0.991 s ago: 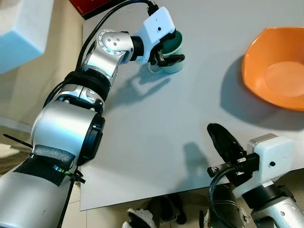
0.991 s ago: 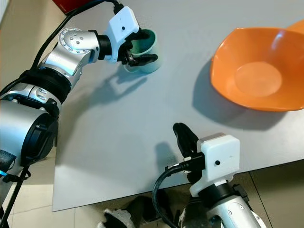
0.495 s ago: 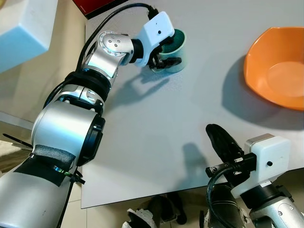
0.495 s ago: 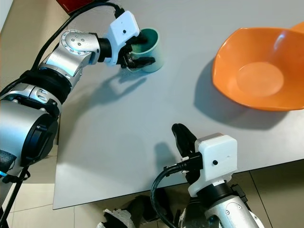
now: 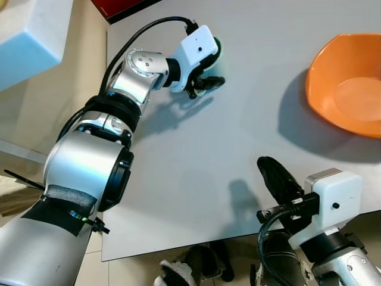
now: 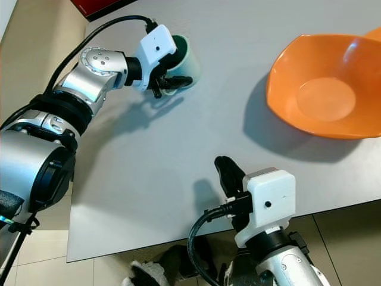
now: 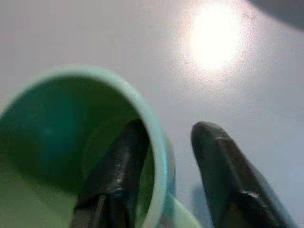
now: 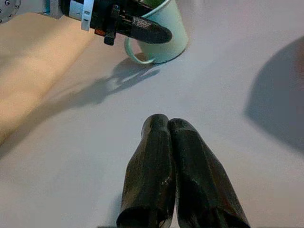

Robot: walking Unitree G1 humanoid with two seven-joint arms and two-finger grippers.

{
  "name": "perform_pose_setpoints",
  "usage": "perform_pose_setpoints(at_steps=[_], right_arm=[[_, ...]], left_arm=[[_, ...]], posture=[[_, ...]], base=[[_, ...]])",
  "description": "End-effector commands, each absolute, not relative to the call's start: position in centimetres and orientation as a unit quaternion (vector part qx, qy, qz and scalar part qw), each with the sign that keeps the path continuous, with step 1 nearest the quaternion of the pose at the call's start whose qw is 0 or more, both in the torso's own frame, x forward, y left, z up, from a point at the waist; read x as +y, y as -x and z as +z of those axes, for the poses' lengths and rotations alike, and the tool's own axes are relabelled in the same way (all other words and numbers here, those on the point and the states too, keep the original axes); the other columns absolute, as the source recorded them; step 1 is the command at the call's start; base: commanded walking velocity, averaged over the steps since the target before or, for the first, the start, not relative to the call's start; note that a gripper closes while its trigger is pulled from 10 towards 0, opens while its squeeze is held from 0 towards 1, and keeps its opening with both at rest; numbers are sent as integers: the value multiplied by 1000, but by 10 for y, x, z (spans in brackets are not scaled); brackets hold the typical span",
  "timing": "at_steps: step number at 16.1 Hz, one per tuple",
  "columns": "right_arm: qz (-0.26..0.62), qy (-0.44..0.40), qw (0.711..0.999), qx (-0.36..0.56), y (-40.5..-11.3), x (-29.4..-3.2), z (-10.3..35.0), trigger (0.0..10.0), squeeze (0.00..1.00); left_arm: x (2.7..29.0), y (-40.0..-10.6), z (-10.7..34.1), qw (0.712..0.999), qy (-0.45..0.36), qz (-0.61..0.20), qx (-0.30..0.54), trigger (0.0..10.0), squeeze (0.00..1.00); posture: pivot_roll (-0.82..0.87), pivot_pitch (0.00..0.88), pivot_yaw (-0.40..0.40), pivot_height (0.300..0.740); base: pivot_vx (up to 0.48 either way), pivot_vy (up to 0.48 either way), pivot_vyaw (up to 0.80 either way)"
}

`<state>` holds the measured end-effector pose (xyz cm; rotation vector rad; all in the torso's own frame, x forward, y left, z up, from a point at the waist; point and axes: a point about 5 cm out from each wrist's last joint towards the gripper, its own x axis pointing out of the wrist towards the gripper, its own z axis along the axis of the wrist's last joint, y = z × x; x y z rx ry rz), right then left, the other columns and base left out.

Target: Setting the table

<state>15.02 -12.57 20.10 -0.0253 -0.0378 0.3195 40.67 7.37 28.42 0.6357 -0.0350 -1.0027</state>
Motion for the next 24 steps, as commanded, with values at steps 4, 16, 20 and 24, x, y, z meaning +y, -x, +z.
perform_pose_setpoints(at_steps=[4,16,20,24], right_arm=[[172,1,985,-12,-145,-120,201,10000,0],[171,4,985,-7,-145,-119,200,10000,0],[73,46,995,-56,-157,-139,212,10000,0],[-5,95,983,-155,-175,-162,243,10000,0]], left_arm=[[77,-403,277,808,-333,-484,-51,0,0],[66,-399,328,814,-292,-478,-153,0,0],[66,-402,331,832,-278,-452,-161,0,0],[67,-403,336,857,-230,-419,-192,0,0]], posture=[[-454,325,400,740],[-438,314,400,740],[-453,287,400,740],[-491,228,400,740]], base=[[0,0,0],[0,0,0],[0,0,0],[0,0,0]])
